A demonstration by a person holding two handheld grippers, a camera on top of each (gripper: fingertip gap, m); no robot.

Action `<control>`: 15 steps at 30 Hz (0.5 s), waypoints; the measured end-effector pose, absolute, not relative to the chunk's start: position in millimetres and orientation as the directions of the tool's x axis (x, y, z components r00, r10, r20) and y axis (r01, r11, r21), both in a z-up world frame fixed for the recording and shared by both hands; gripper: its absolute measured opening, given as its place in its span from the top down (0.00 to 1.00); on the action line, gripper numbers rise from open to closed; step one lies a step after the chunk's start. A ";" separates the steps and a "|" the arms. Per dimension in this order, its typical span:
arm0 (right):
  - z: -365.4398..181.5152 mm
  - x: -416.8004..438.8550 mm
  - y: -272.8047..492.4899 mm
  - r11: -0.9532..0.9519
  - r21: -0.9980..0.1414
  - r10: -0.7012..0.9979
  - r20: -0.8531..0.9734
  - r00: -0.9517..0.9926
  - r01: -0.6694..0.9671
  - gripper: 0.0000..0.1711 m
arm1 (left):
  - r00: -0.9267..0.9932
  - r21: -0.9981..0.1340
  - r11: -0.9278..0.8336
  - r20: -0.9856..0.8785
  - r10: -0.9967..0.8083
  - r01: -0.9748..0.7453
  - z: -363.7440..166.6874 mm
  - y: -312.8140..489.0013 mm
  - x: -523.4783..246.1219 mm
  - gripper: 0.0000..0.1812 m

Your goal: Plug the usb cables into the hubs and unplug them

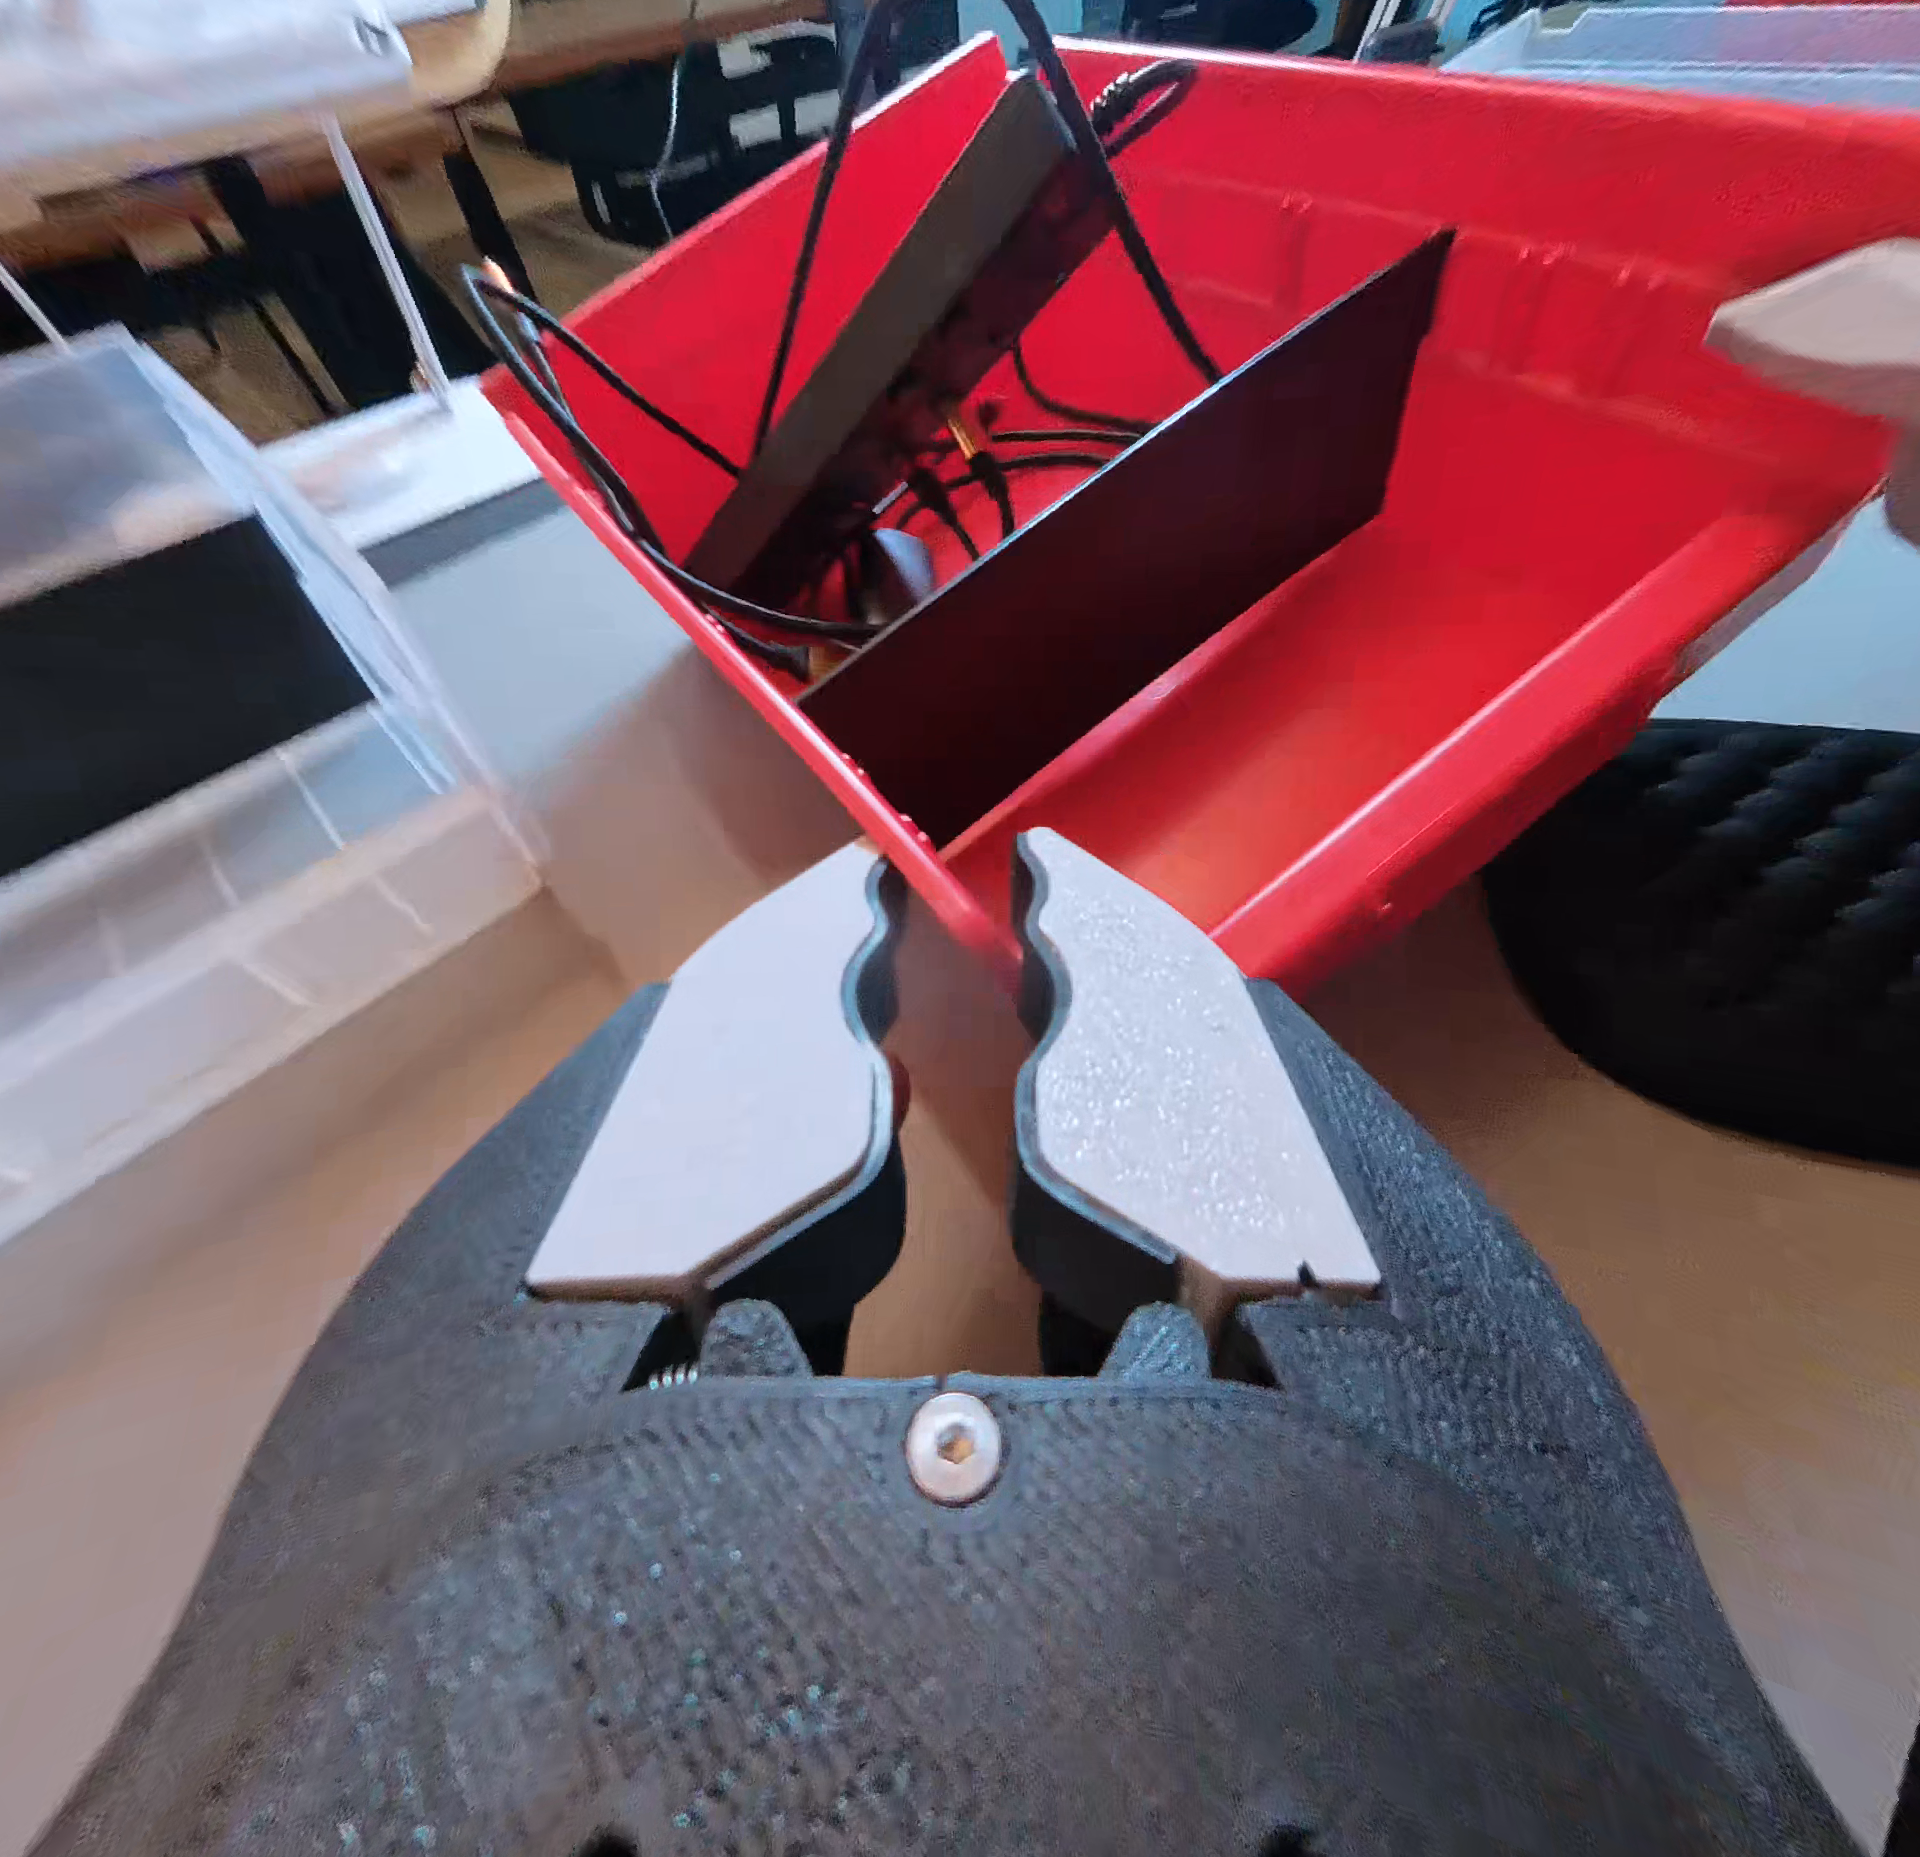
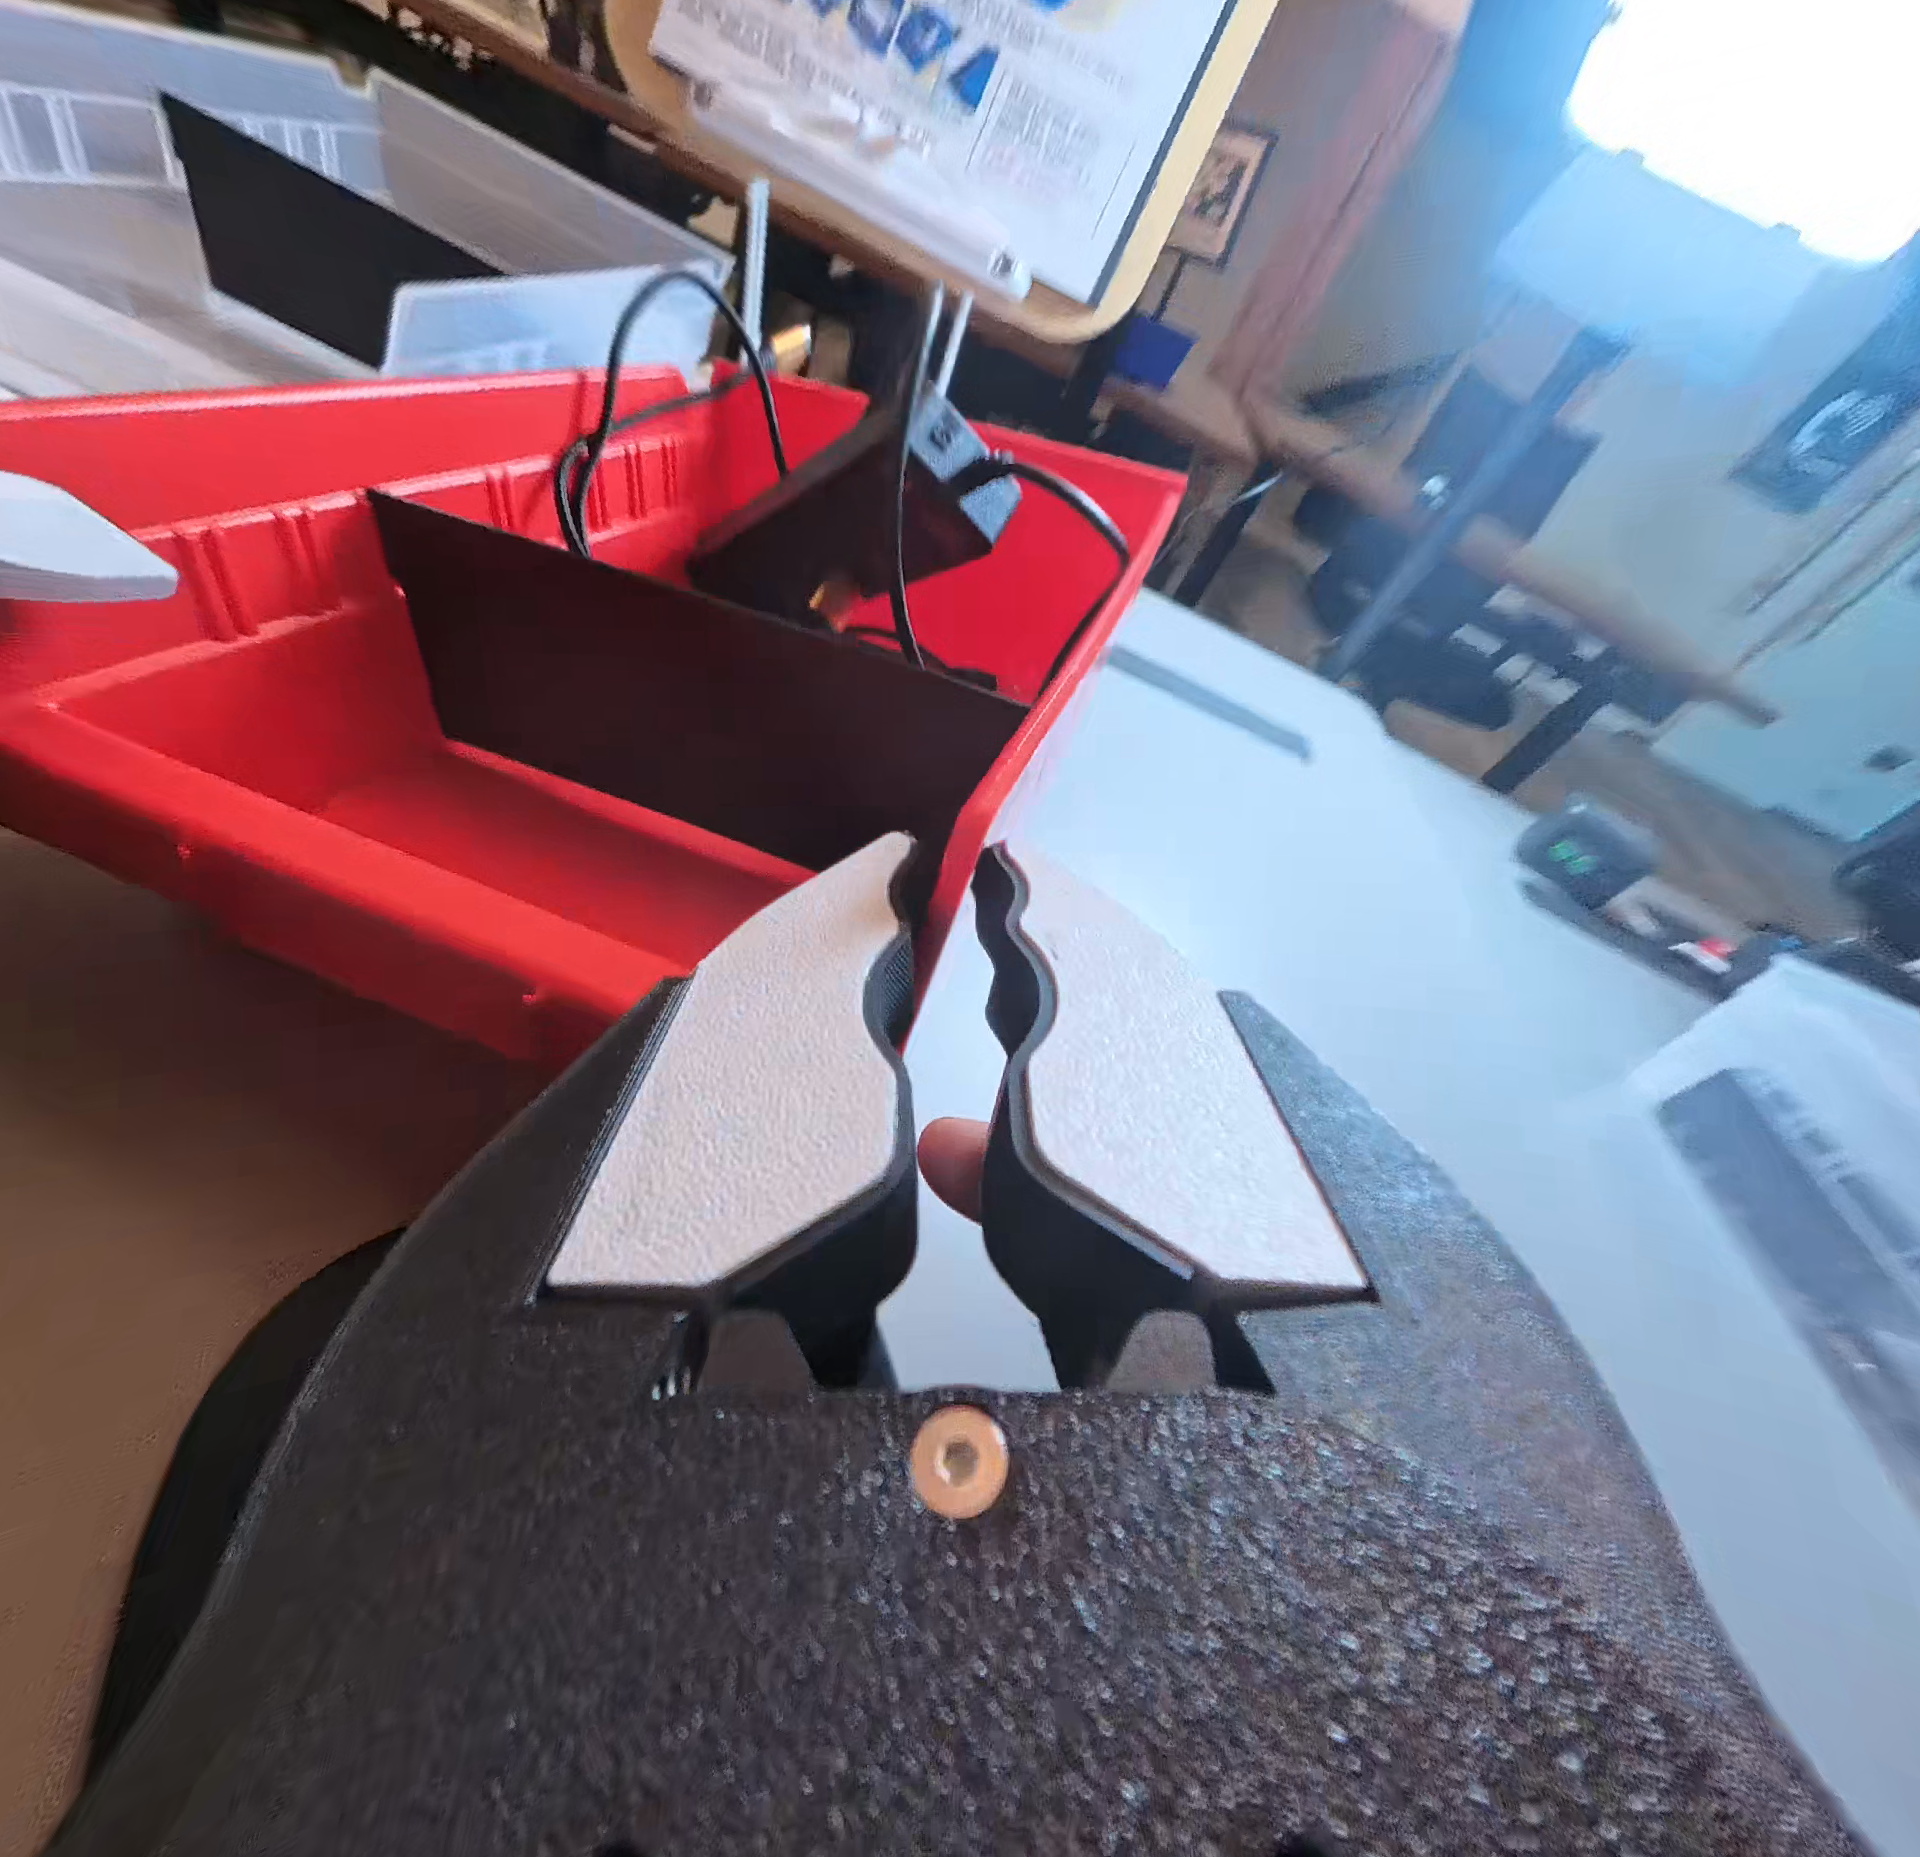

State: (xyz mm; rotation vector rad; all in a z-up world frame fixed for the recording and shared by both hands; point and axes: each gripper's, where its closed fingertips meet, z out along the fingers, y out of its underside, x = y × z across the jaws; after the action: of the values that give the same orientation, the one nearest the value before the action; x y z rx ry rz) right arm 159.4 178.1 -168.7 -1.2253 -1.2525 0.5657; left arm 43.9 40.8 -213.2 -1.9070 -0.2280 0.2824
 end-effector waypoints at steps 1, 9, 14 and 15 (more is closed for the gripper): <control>-157.4 162.6 175.6 0.354 -0.898 0.848 0.426 0.314 0.261 0.95 | 0.954 -0.944 -0.330 -0.092 0.285 0.008 -205.2 40.4 45.1 0.90; -58.5 142.4 108.8 0.551 -0.834 0.785 0.524 0.331 0.015 0.95 | 0.891 -0.985 -0.114 -0.169 0.421 -0.133 -87.7 -21.6 10.0 0.94; -3.0 90.8 45.9 0.546 -0.822 0.830 0.504 0.238 -0.162 0.94 | 0.777 -0.972 -0.079 -0.226 0.587 -0.223 -23.8 -104.5 -21.6 0.95; 3.3 76.5 30.4 0.532 -0.824 0.844 0.497 0.204 -0.193 0.94 | 0.747 -0.970 -0.084 -0.228 0.624 -0.226 -16.4 -124.4 -30.5 0.95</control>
State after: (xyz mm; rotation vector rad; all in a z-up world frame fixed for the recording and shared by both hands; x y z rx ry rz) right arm 76.5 30.4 3.3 -0.7025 -1.1415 0.8123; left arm -30.5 -124.4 -16.4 -1.4981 -0.3401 0.7293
